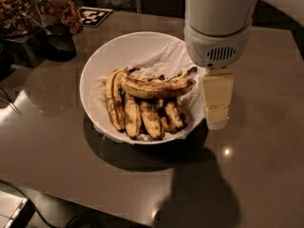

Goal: Pick banana from white bowl

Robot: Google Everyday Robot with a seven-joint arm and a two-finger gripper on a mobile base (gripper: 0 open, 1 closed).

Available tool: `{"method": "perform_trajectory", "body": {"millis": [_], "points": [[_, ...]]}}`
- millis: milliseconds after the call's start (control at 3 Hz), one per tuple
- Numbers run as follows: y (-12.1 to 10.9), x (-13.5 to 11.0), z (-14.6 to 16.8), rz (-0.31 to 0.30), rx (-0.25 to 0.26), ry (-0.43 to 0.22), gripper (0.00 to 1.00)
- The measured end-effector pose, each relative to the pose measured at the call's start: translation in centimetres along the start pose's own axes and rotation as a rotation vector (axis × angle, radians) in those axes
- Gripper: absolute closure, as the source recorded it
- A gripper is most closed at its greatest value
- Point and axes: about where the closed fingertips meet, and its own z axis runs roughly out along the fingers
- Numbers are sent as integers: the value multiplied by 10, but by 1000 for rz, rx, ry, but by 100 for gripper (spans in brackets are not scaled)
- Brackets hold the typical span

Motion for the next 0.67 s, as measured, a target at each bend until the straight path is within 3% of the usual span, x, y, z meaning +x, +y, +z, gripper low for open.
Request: {"method": "perform_trajectory", "body": {"millis": [333,667], "points": [[-13,-26,1,-61,-2,-27,0],[-24,-51,7,-119,-22,-44,14]]}}
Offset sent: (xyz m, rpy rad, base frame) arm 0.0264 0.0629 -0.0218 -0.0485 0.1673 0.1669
